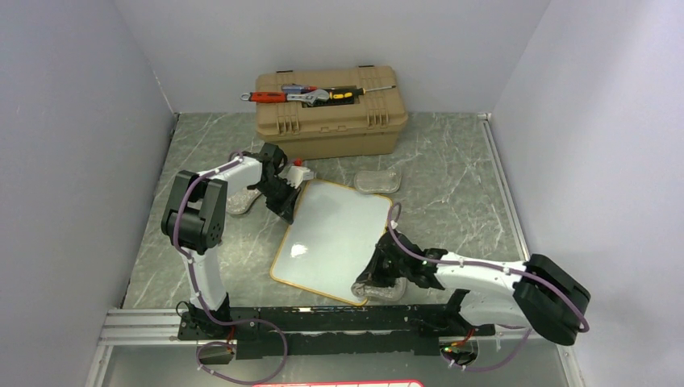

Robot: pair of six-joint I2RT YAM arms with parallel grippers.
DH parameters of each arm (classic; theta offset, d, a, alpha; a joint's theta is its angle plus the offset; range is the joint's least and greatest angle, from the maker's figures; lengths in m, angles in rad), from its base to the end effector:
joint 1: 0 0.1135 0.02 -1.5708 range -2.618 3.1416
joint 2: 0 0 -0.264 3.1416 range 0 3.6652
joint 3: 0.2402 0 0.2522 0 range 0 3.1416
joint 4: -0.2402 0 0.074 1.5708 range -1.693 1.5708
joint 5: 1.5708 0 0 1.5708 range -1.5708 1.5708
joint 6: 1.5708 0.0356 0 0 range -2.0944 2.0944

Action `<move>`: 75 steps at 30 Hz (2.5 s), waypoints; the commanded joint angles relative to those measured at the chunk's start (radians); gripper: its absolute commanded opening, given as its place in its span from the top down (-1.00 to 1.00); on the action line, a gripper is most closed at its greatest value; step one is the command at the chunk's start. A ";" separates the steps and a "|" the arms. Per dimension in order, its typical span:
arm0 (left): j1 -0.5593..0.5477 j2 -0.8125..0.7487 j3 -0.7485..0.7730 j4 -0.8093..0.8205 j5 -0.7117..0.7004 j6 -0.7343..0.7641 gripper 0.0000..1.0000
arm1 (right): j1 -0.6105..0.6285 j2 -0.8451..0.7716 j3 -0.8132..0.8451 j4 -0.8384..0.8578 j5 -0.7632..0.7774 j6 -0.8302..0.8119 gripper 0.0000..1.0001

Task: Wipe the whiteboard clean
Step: Erase the whiteboard at the center of the board.

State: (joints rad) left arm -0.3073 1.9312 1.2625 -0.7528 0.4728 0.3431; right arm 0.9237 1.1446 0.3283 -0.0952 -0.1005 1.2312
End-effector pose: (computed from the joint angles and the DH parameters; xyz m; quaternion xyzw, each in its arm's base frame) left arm 0.3365 -0.1238 0.1512 0.3263 0.9131 -0.2322 0.0767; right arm 0.1113 0.1532 0.1300 0.1287 0.9363 0.3073 0.1113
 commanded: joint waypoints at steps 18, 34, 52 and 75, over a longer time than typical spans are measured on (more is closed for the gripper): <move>-0.018 0.070 -0.049 0.011 -0.111 0.091 0.82 | -0.231 0.678 0.274 0.377 -0.097 -0.140 1.00; -0.016 0.054 -0.047 0.022 -0.128 0.088 0.82 | -0.274 0.795 0.528 0.286 -0.036 -0.216 1.00; -0.016 0.043 -0.092 0.040 -0.105 0.097 0.82 | -0.483 0.491 0.230 0.088 0.097 -0.262 1.00; -0.016 0.025 -0.064 0.007 -0.100 0.109 0.82 | -0.230 0.105 -0.048 -0.054 -0.074 -0.081 1.00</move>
State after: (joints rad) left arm -0.3096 1.9091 1.2419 -0.7395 0.4725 0.3985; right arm 0.6880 1.2743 0.3702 0.0345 -0.2188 1.1366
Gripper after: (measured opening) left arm 0.092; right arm 0.045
